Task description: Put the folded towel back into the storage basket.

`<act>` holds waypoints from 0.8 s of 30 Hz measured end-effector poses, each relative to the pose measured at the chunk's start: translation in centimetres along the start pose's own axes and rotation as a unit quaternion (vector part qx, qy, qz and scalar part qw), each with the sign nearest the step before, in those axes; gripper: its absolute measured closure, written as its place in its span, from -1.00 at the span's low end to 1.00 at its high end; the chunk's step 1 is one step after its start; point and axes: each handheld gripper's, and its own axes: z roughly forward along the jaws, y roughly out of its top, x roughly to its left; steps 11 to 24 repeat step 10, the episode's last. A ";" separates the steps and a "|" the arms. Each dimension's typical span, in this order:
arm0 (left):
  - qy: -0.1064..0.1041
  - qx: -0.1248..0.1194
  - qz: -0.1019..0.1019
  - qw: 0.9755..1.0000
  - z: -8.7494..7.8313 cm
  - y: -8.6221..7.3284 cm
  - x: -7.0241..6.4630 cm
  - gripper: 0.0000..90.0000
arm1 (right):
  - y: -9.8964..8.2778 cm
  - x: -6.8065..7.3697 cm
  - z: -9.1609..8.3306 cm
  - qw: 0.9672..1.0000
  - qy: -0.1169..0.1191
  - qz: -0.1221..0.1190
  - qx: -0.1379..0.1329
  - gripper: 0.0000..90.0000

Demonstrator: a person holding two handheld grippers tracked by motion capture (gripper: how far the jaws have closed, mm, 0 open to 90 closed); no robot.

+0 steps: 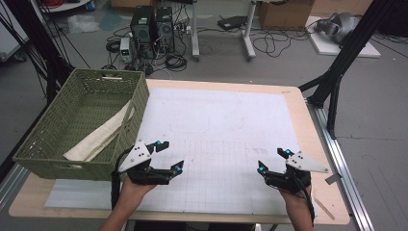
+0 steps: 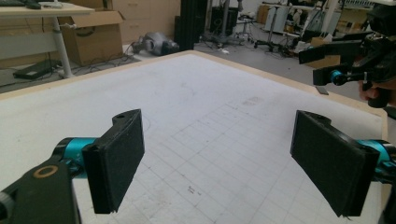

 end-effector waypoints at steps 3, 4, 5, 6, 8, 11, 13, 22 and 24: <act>0.001 0.004 0.002 1.000 0.1 -0.1 0.0 -0.60 | 0.0 0.0 0.0 1.000 0.001 -0.003 0.000 -0.62; 0.000 0.004 0.000 1.000 0.1 -0.1 0.0 -0.60 | 0.0 0.0 0.0 1.000 0.001 -0.004 0.000 -0.62; 0.000 0.004 0.000 1.000 0.1 -0.2 0.0 -0.60 | 0.0 0.0 0.0 1.000 0.000 -0.003 0.000 -0.62; 0.000 0.004 0.000 1.000 0.1 -0.2 0.0 -0.60 | 0.0 -0.1 0.0 1.000 0.000 -0.003 -0.001 -0.62; 0.000 0.004 0.000 1.000 0.2 -0.2 0.0 -0.60 | -0.1 -0.1 0.0 1.000 0.002 -0.001 0.000 -0.62; -0.001 0.005 0.001 1.000 0.3 -0.2 0.0 -0.60 | -0.1 -0.1 0.0 1.000 0.002 -0.001 0.002 -0.62; -0.001 0.005 0.001 1.000 0.3 -0.2 0.0 -0.60 | -0.1 -0.1 0.0 1.000 0.002 -0.001 0.002 -0.62; -0.001 0.005 0.001 1.000 0.3 -0.2 0.0 -0.60 | -0.1 -0.1 0.0 1.000 0.002 -0.001 0.002 -0.62; -0.001 0.005 0.001 1.000 0.3 -0.2 0.0 -0.60 | -0.1 -0.1 0.0 1.000 0.002 -0.001 0.002 -0.62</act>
